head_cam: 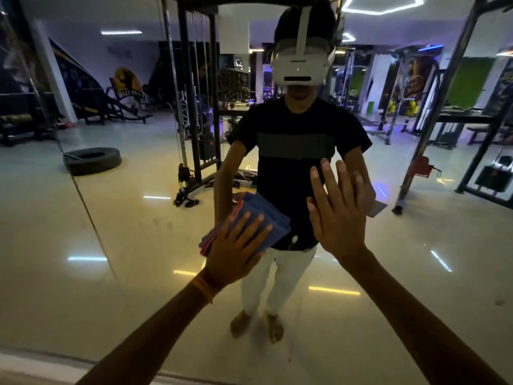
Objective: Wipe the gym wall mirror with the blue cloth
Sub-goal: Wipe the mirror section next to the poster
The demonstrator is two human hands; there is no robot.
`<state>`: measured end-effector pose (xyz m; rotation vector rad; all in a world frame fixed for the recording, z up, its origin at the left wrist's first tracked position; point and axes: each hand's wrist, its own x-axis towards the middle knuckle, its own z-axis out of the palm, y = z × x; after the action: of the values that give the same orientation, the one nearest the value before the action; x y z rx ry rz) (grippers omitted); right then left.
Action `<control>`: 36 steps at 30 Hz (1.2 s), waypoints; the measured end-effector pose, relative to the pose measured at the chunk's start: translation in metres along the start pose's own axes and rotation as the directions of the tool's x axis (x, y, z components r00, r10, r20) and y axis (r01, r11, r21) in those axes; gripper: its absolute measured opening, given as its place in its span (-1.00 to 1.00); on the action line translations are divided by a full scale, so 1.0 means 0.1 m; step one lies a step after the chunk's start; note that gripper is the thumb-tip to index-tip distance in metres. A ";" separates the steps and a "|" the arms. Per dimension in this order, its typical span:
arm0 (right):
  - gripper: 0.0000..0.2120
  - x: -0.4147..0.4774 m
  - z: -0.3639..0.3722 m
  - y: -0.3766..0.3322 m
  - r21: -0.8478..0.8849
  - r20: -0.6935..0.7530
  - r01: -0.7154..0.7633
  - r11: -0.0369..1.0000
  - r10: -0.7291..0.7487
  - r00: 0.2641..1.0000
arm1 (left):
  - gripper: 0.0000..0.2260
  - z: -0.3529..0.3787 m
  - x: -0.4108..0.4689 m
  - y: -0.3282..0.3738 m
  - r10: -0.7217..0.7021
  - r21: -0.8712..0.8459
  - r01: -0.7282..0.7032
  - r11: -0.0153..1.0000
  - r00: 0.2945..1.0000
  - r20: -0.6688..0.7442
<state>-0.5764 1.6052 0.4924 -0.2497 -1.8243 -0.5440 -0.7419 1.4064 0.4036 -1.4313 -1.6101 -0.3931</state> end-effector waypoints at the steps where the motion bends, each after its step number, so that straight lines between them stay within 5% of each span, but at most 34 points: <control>1: -0.48 -0.05 -0.01 0.02 -0.001 0.007 0.010 1.000 -0.010 1.000 | -0.46 0.03 -0.07 0.01 0.005 0.012 -0.005 1.000 1.000 -0.002; 4: -0.49 -0.25 -0.03 0.11 -0.013 0.044 0.023 1.000 -0.022 0.999 | -0.45 -0.18 0.34 -0.20 0.011 0.033 -0.007 0.999 0.992 -0.124; 7: -0.47 -0.35 -0.03 0.13 -0.024 0.085 -0.026 0.999 0.028 0.996 | -0.43 -0.35 0.84 -0.30 -0.147 -0.062 0.136 0.989 0.961 -0.235; 9: -0.44 -0.39 -0.02 0.09 -0.025 0.090 -0.047 0.999 0.049 0.995 | -0.42 -0.18 0.66 -0.09 -0.158 -0.092 0.142 0.986 0.965 -0.207; 13: -0.41 -0.41 -0.02 0.13 -0.013 0.092 -0.028 1.000 0.029 0.995 | -0.34 0.40 -0.38 0.36 0.059 0.007 -0.059 0.998 0.998 0.009; 17: -0.46 -0.40 -0.10 0.18 0.002 0.096 0.017 1.000 -0.017 0.995 | -0.40 0.22 -0.04 0.15 0.107 0.039 -0.104 0.994 0.990 -0.087; 22: -0.50 -0.40 -0.19 0.10 -0.030 0.049 -0.048 0.998 0.049 0.998 | -0.42 -0.06 0.56 -0.05 -0.088 -0.082 0.073 0.994 0.976 -0.199; 26: -0.49 -0.57 -0.21 0.17 -0.037 0.092 -0.005 0.999 0.008 0.996 | -0.42 0.32 -0.12 0.30 0.165 -0.001 -0.165 0.986 0.986 -0.031; 30: -0.49 -0.63 -0.30 0.41 -0.017 0.101 0.055 0.998 -0.053 0.993 | -0.41 0.23 0.01 0.22 0.183 0.074 -0.181 0.981 0.983 -0.025; 36: -0.53 -0.56 -0.28 0.65 0.038 0.075 0.037 0.999 -0.040 0.996 | -0.42 -0.19 1.09 0.18 -0.144 -0.063 0.132 0.989 0.960 -0.241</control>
<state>-0.5068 1.6535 0.4614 -0.2138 -1.9142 -0.5338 -0.7076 1.4634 0.4934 -1.2530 -1.5103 -0.6664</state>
